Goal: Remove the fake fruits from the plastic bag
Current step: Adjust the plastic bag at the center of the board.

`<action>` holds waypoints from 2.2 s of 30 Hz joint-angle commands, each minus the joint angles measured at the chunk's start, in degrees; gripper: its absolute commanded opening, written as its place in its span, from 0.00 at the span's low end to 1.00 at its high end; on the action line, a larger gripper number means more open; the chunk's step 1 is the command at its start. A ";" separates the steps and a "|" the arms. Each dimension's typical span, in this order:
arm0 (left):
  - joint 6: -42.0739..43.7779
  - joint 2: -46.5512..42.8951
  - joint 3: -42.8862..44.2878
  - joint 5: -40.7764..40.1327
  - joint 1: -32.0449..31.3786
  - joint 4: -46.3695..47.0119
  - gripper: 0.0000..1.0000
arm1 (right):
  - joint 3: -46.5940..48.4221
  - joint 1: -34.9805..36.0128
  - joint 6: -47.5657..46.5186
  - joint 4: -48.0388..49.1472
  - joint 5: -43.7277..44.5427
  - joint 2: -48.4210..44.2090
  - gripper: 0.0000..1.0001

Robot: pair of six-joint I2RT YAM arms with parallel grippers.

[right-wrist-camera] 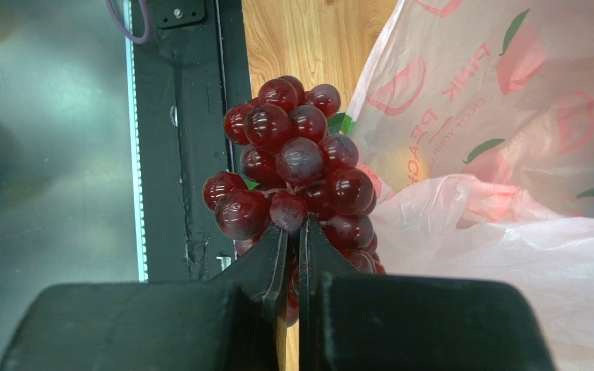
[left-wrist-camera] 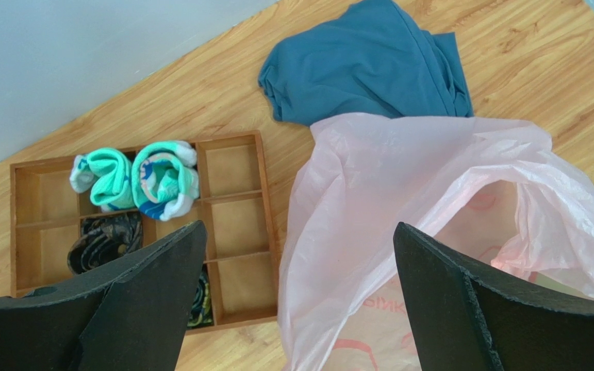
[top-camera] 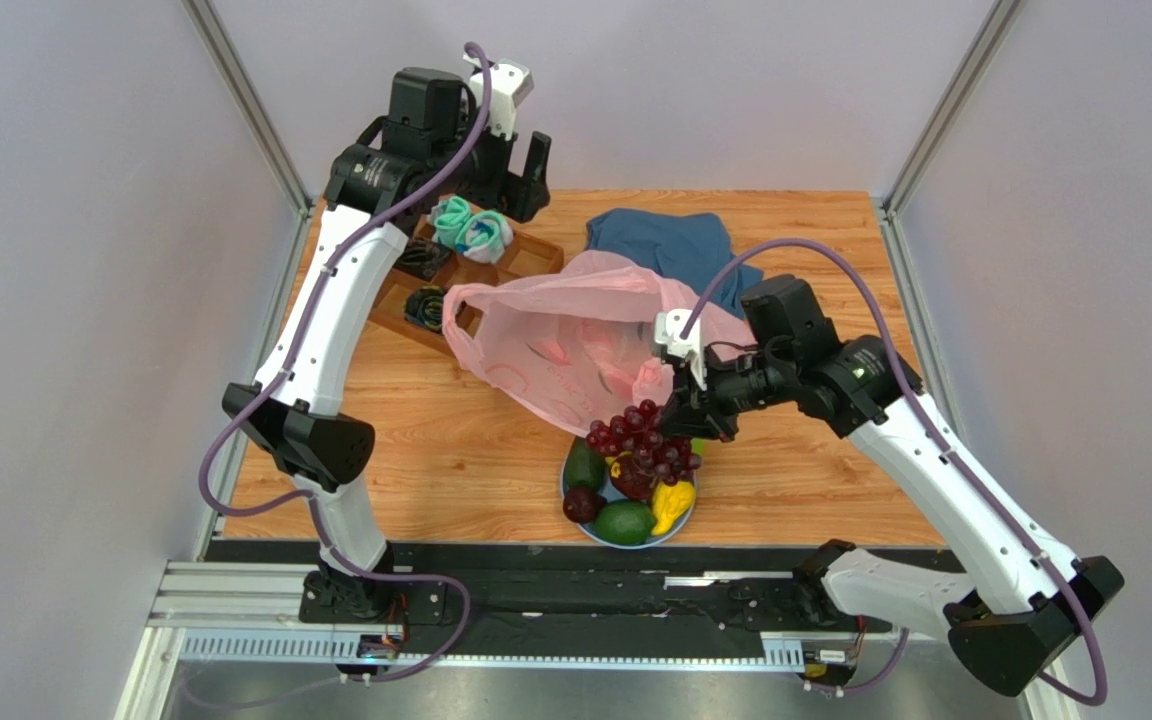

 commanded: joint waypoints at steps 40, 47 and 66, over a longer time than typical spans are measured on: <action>10.57 -15.35 -32.32 10.97 4.07 -10.32 0.99 | 13.79 2.98 -26.60 -8.03 15.85 10.58 0.00; 10.13 -12.01 -36.01 18.98 -1.64 -12.34 0.99 | 13.62 2.98 -26.08 -7.24 17.25 10.58 0.00; 9.78 10.66 -13.54 -7.32 -2.88 -10.84 0.14 | 13.87 2.89 -25.72 -7.68 16.46 8.82 0.00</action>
